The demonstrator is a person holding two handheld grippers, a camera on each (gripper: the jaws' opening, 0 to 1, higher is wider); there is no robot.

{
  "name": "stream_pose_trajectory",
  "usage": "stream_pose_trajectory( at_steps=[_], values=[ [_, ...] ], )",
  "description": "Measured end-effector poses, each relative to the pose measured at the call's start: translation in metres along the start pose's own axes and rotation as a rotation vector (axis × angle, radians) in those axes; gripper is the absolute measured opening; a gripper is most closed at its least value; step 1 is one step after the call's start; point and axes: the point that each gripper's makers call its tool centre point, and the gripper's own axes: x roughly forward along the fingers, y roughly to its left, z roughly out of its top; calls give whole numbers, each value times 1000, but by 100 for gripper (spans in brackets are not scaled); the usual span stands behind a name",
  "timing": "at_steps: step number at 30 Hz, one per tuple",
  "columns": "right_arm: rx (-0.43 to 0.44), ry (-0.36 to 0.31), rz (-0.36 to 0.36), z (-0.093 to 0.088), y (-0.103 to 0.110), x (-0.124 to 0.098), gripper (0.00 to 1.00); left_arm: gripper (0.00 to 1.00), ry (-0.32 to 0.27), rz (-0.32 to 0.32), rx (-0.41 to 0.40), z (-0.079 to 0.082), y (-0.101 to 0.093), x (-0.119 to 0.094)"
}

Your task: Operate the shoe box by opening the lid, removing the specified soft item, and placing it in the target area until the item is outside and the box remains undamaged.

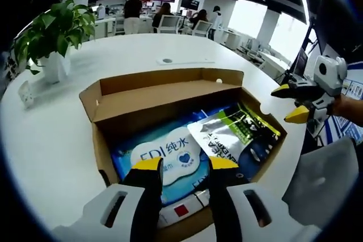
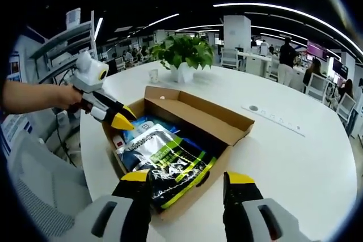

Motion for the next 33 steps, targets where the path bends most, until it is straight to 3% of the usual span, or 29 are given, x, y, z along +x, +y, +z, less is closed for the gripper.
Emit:
stream_pose_trajectory(
  at_steps=[16,33],
  values=[
    [-3,-17,32,-11,18,-8,62,32,19,-99,-64,-10,-16,20],
    [20,-38,22,-16,21,-13,62,26,52,-149,-86,-10,-31,32]
  ],
)
